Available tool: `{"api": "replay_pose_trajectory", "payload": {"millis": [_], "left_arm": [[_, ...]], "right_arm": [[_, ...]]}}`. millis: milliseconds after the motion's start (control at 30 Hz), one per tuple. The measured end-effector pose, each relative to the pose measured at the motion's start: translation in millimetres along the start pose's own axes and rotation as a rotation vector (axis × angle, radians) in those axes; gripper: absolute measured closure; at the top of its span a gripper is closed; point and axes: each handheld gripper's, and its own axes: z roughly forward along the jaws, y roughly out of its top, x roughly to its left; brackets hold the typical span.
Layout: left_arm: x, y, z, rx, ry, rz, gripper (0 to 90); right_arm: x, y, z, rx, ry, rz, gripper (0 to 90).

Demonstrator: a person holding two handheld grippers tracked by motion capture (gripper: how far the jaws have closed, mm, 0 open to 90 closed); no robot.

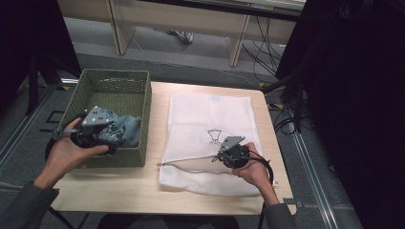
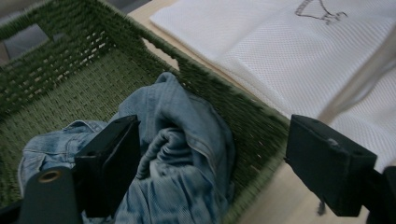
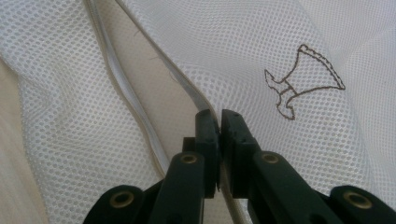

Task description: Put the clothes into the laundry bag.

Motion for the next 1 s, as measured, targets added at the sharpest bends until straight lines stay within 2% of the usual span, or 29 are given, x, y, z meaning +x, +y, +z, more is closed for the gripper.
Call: {"api": "replay_pose_trajectory", "payload": {"millis": [33, 100, 133, 200, 233, 267, 300, 333, 367, 433, 467, 500, 533, 567, 633, 667, 700, 733, 800, 833, 867, 933, 1000], "left_arm": [[5.5, 2.3, 7.6, 0.007, -0.005, -0.018, 18.6], [14.1, 5.0, 24.1, 0.077, -0.036, -0.025, 18.9], [16.7, 5.4, 33.6, 0.098, -0.049, -0.049, 18.9], [21.5, 4.4, 52.5, 0.136, -0.041, -0.076, 19.8], [25.9, 2.9, 61.6, 0.166, -0.034, -0.067, 21.0], [29.3, 0.6, 71.7, 0.187, -0.036, -0.087, 20.8], [34.0, -1.7, 81.2, 0.221, -0.040, -0.085, 19.1], [34.0, -1.7, 81.2, 0.221, -0.040, -0.085, 17.6], [39.2, -1.4, 95.6, 0.413, -0.076, -0.152, 17.2], [38.7, 0.2, 103.0, 0.495, -0.099, -0.121, 17.9], [36.1, 1.6, 105.8, 0.510, -0.106, -0.133, 25.0], [40.1, 4.3, 106.3, 0.528, -0.110, -0.066, 34.7], [41.2, 5.9, 109.2, 0.523, -0.100, -0.020, 44.8], [42.4, 6.9, 111.0, 0.534, -0.110, -0.030, 51.4], [48.7, 7.7, 115.8, 0.522, -0.087, -0.009, 61.1], [48.7, 7.7, 115.8, 0.522, -0.087, -0.009, 62.7], [57.1, 5.5, 121.1, 0.450, -0.024, -0.098, 63.4], [62.1, 5.4, 122.1, 0.431, 0.010, -0.111, 63.7], [72.2, 5.1, 125.3, 0.373, 0.114, -0.160, 63.7], [74.9, 4.4, 127.7, 0.355, 0.142, -0.171, 62.6], [76.1, 3.9, 129.5, 0.358, 0.139, -0.189, 59.0], [72.8, 3.1, 132.6, 0.364, 0.080, -0.232, 46.8], [68.3, 3.3, 132.2, 0.377, 0.079, -0.210, 32.5]], "right_arm": [[-0.9, -0.1, 1.2, -0.001, 0.002, -0.022, 86.3], [0.2, -0.3, 2.1, 0.016, 0.006, -0.008, 86.3], [-0.5, -0.3, 2.7, 0.018, 0.013, -0.013, 86.3], [-0.4, -1.4, 3.2, 0.003, 0.000, -0.015, 86.2], [-0.6, -2.0, 3.3, 0.002, -0.001, -0.014, 86.2], [-0.5, -2.4, 3.3, 0.003, 0.001, -0.010, 86.2], [-0.7, -2.7, 3.2, 0.004, 0.002, -0.012, 86.2], [-0.9, -2.7, 3.0, 0.006, -0.001, -0.012, 86.1], [-1.5, -3.1, 3.3, 0.004, 0.004, -0.008, 86.0], [-1.6, -3.4, 3.9, 0.007, 0.007, 0.000, 86.1], [-1.8, -3.5, 4.2, 0.007, 0.007, -0.002, 86.1], [-2.4, -3.3, 4.6, 0.008, 0.007, -0.003, 86.0], [-2.6, -3.2, 4.8, 0.009, 0.009, -0.006, 86.1], [-2.4, -3.0, 4.8, 0.011, -0.001, -0.018, 86.0], [-2.1, -3.0, 4.4, 0.013, 0.002, -0.006, 86.0], [-2.3, -3.1, 4.4, 0.006, 0.004, -0.010, 86.0], [-2.5, -3.5, 4.4, 0.008, 0.007, -0.003, 86.0], [-2.7, -3.5, 4.3, 0.010, 0.007, -0.003, 86.0], [-2.6, -3.6, 4.9, 0.009, 0.006, -0.004, 86.0], [-2.7, -3.5, 5.0, 0.010, 0.006, -0.004, 86.0], [-2.9, -3.7, 4.9, 0.009, 0.007, -0.004, 86.0], [-3.3, -4.6, 4.7, 0.006, 0.009, 0.002, 85.8], [-4.2, -6.0, 4.6, 0.007, 0.006, 0.001, 85.7]]}}
